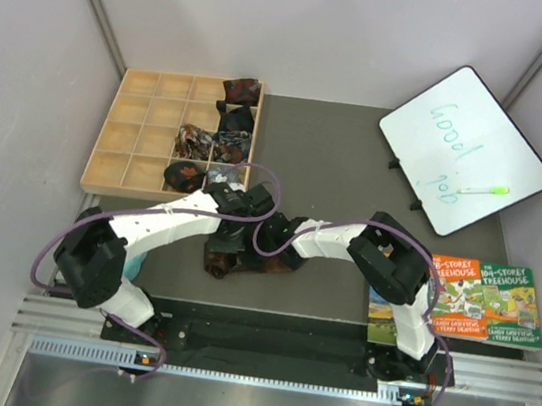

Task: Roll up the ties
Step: Roll the tie at the center of the board.

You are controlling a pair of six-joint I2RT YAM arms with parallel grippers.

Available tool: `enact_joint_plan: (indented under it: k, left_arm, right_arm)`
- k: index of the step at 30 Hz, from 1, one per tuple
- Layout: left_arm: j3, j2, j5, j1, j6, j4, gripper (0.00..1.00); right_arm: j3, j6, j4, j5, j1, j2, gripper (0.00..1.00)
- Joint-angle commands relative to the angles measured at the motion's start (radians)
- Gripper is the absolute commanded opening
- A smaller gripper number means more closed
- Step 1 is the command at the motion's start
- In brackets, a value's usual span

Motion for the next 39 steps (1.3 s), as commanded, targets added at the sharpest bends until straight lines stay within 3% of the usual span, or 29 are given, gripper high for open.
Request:
enact_joint_plan:
  k: [1, 16, 25, 30, 39]
  left_arm:
    - [0.041, 0.092, -0.089, -0.077, -0.028, -0.077, 0.10]
    - [0.123, 0.221, -0.193, -0.116, -0.041, -0.192, 0.09]
    - [0.147, 0.175, -0.233, -0.100, 0.002, -0.220, 0.09]
    - [0.120, 0.072, -0.169, -0.068, 0.067, -0.126, 0.09]
    - [0.100, -0.011, -0.170, -0.019, 0.103, -0.137, 0.09]
  right_arm:
    - [-0.012, -0.032, -0.006, 0.005, -0.010, -0.085, 0.00]
    - [-0.050, -0.163, -0.323, 0.046, -0.056, -0.258, 0.03]
    - [-0.023, -0.209, -0.389, 0.058, -0.056, -0.252, 0.15]
    - [0.022, -0.218, -0.414, 0.038, -0.056, -0.208, 0.20]
    - [0.050, -0.200, -0.408, -0.032, -0.079, -0.157, 0.28]
